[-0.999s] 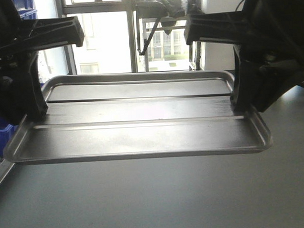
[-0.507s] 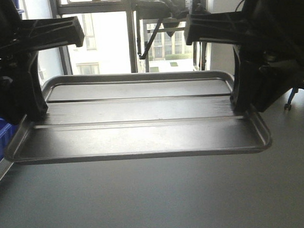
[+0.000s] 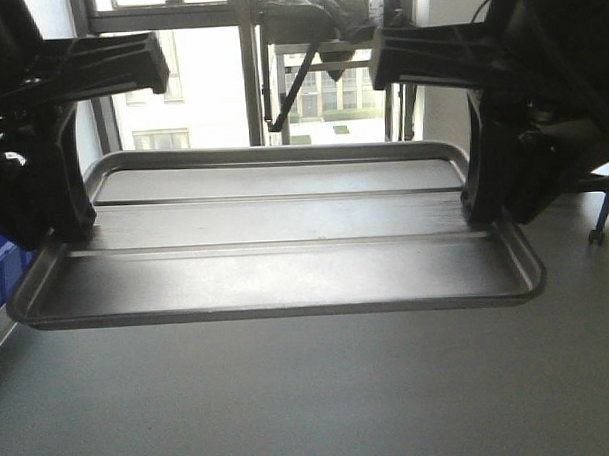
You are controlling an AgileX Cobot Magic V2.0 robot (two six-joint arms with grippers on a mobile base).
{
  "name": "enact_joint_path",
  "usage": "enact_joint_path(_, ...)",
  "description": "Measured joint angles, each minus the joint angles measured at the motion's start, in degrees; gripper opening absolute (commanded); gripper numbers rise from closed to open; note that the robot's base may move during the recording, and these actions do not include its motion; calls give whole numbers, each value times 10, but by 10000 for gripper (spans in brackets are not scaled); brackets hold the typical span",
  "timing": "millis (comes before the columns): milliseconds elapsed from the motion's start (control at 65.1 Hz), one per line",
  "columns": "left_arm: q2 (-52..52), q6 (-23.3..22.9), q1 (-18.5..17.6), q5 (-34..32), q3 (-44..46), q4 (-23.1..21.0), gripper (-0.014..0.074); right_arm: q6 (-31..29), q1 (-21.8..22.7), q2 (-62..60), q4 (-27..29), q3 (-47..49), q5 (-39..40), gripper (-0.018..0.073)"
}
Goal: Grab silver tray and place in blue box
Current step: 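Hold the tray level in both grippers while the base drives to the bins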
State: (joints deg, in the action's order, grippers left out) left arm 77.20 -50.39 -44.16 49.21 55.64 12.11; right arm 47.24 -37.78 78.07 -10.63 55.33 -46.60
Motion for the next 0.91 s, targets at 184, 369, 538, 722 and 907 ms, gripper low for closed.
enact_joint_path(184, 0, 0, 0, 0, 0, 0, -10, 0, 0, 0, 0, 0, 0, 57)
enact_joint_path(369, 0, 0, 0, 0, 0, 0, -10, 0, 0, 0, 0, 0, 0, 57)
enact_joint_path(538, 0, 0, 0, 0, 0, 0, -10, 0, 0, 0, 0, 0, 0, 57)
enact_joint_path(722, 0, 0, 0, 0, 0, 0, -10, 0, 0, 0, 0, 0, 0, 57)
enact_joint_path(907, 0, 0, 0, 0, 0, 0, -10, 0, 0, 0, 0, 0, 0, 57)
